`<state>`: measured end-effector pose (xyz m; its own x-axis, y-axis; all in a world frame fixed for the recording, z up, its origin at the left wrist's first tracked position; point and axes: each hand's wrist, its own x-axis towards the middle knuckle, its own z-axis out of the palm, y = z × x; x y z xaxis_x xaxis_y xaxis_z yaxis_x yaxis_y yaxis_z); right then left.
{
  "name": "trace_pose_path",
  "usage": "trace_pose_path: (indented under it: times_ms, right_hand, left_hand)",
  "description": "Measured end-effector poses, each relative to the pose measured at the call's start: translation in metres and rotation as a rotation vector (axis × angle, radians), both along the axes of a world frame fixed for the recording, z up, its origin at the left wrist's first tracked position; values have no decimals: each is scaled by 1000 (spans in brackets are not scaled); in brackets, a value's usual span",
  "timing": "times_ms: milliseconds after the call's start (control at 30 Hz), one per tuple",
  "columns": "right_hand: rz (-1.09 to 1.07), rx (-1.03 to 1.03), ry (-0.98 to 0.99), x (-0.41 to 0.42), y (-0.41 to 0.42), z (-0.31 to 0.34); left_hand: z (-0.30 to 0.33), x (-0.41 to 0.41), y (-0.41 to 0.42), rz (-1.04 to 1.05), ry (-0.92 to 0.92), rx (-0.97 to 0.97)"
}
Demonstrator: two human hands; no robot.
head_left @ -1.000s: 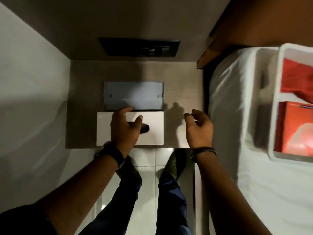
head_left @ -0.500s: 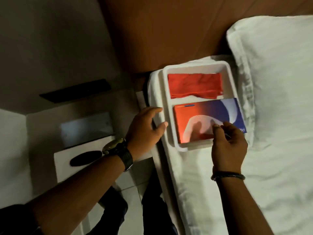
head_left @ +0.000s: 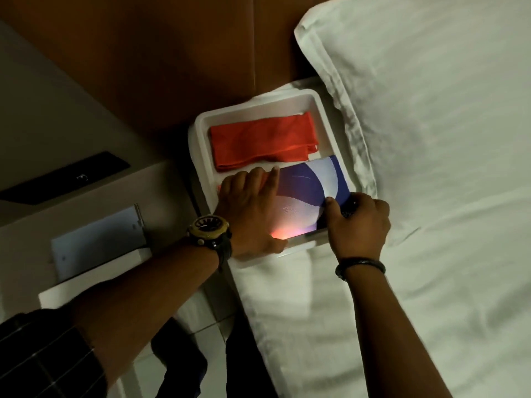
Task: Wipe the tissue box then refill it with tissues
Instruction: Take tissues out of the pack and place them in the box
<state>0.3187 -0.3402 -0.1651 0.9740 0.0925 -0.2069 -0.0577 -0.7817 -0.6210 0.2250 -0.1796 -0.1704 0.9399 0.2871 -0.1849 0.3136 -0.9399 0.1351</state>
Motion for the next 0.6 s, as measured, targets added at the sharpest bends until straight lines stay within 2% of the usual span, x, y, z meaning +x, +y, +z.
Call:
trace_pose_path:
  times_ms: [133, 267, 433, 600]
  right_hand:
    - [17, 33, -8, 7, -4, 1]
    - [-65, 264, 11, 8, -4, 15]
    - [-105, 535, 128, 8, -17, 37]
    - [-30, 570, 90, -2, -46, 83]
  left_hand:
    - [1, -1, -1, 20, -53, -23]
    - [16, -1, 2, 29, -121, -88]
    - [54, -9, -2, 22, -217, -87]
    - [90, -36, -40, 109, -264, -256]
